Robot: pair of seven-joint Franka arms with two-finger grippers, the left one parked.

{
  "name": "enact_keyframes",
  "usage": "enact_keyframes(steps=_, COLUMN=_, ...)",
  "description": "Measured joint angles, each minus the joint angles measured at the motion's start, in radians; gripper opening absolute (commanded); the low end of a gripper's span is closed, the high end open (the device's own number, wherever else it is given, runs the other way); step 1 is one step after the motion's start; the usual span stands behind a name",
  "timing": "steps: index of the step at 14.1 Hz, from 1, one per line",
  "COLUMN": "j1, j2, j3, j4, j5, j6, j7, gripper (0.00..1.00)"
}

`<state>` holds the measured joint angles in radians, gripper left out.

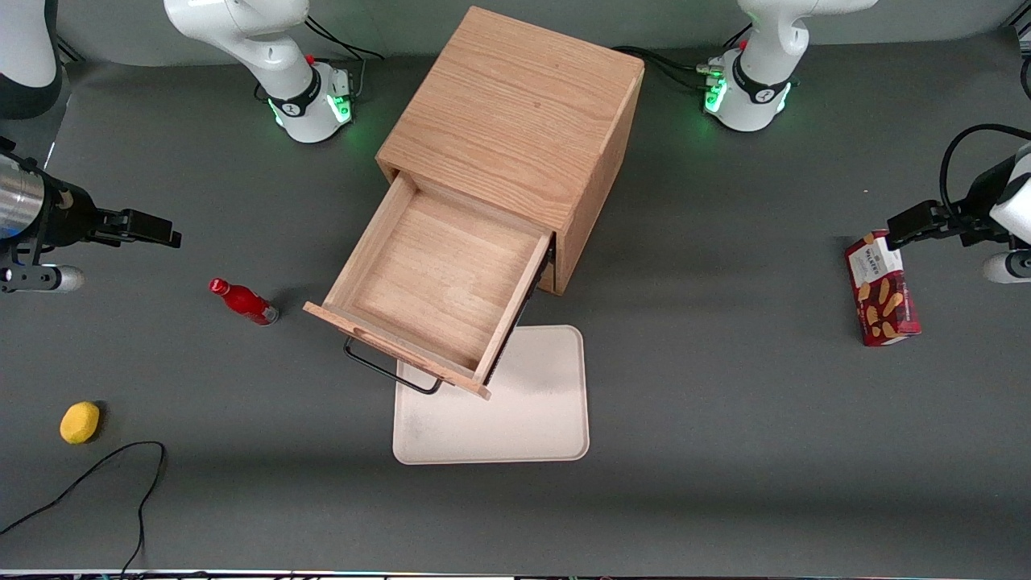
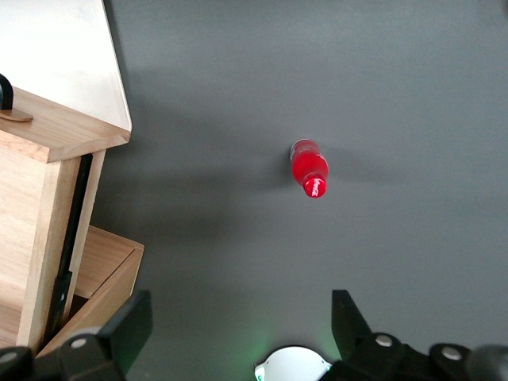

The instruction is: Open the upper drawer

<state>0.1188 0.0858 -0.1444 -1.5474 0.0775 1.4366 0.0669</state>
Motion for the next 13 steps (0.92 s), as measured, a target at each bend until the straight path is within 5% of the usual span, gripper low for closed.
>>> enact_keyframes(steps=6, j1=-0.010, j2=-0.010, j3=0.004, j4=0.004, j5=-0.001, j6=0.000, j7=-0.011, gripper=1.00)
enact_keyframes(steps=10, j1=-0.176, j2=-0.028, j3=0.131, j4=0.003, j5=-0.001, j6=0.001, j7=-0.053, gripper=1.00)
enact_keyframes(steps=13, j1=-0.209, j2=-0.036, j3=0.145, j4=0.005, j5=-0.001, j6=0.008, j7=-0.067, gripper=1.00)
